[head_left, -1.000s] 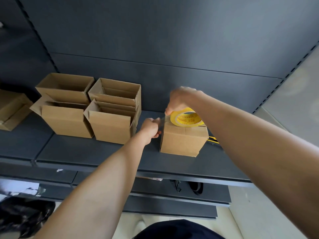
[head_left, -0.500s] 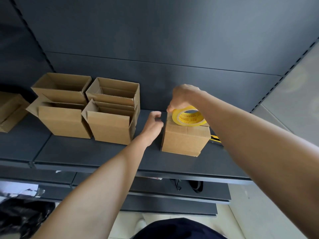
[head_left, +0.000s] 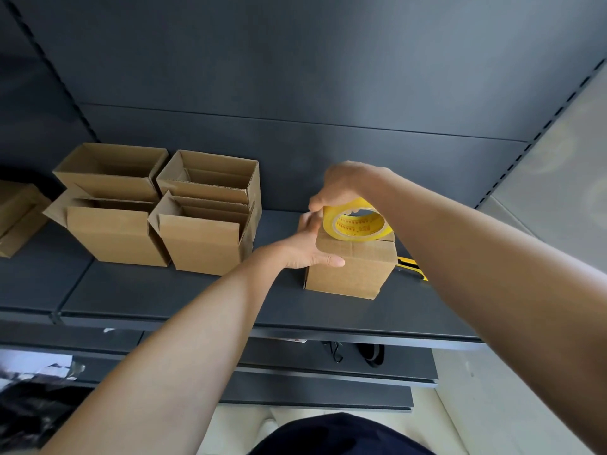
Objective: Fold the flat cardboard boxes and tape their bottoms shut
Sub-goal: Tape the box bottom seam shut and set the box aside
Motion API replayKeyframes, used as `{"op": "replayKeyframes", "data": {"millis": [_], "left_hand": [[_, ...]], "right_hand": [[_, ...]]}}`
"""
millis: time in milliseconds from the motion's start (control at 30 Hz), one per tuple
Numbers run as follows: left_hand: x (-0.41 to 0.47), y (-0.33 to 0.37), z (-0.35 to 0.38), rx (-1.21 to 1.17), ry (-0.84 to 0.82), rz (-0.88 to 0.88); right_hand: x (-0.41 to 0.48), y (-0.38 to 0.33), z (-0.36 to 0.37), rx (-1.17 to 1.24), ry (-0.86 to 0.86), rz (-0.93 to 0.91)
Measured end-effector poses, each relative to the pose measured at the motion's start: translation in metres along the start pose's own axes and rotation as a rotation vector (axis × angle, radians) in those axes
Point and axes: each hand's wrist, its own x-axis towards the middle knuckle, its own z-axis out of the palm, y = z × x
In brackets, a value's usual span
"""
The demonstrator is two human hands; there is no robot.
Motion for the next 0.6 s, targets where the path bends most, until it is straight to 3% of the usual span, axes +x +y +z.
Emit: {"op": "replayKeyframes", "data": {"millis": [333, 600], "left_hand": [[0.009, -0.002, -0.004, 0.116, -0.029, 0.008], [0.006, 0.004, -0.002, 0.040, -0.014, -0.017]], "right_hand": [[-0.006, 0.024, -0.006, 0.033, 0.008, 0.004], [-0.003, 0.025, -0.004, -0.003, 0.020, -0.014]]}}
